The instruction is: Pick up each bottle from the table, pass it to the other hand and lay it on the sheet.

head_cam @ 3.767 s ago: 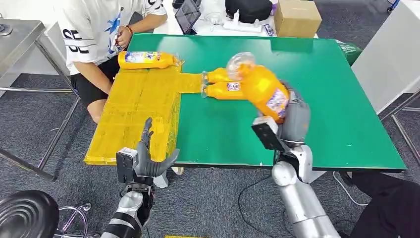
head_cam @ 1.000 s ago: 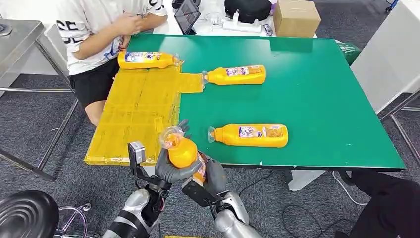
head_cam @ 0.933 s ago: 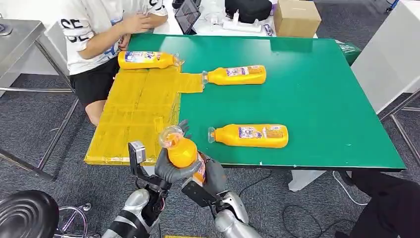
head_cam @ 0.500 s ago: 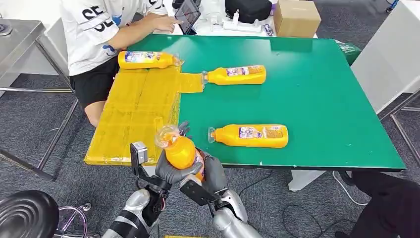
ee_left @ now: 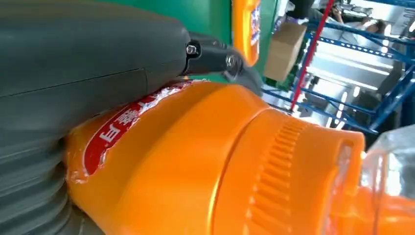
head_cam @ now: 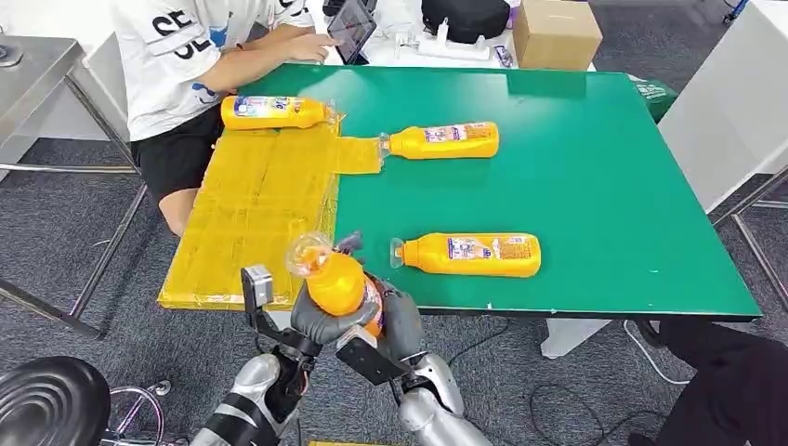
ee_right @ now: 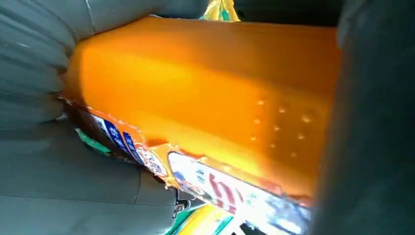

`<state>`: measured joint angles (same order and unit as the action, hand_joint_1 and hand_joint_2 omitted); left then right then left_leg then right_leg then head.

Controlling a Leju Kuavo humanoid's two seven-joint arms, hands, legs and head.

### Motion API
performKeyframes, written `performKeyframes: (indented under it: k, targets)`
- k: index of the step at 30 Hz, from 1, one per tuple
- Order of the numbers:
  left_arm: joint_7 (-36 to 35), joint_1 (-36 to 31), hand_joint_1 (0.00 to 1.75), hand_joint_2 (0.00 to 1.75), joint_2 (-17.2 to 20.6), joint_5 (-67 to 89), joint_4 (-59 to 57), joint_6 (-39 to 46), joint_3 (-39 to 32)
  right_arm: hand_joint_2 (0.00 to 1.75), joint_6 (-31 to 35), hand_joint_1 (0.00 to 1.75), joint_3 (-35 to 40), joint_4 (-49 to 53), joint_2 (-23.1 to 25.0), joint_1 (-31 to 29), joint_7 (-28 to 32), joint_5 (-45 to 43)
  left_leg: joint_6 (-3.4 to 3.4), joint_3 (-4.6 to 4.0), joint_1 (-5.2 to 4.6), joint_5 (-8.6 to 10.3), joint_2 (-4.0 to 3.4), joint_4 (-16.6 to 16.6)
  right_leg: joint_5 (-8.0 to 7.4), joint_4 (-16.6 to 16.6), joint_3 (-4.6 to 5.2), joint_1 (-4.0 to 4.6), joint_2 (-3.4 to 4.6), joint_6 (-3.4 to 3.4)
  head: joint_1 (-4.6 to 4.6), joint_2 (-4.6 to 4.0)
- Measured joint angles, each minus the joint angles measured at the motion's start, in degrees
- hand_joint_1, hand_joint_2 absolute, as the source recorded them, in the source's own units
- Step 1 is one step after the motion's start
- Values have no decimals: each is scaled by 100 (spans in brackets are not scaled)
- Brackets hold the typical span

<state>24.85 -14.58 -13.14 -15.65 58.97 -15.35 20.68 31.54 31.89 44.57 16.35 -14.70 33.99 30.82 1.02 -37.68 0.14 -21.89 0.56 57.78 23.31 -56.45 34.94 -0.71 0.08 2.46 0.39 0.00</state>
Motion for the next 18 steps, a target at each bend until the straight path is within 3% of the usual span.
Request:
performKeyframes:
  k: [18]
  targets:
    - [-15,80,175,175,68,-839,55,-808,-149,175,-22,175,57,-13,31,-36,87,66,0,0,0,0,0,0,0,0,0,0,0,0,2,0]
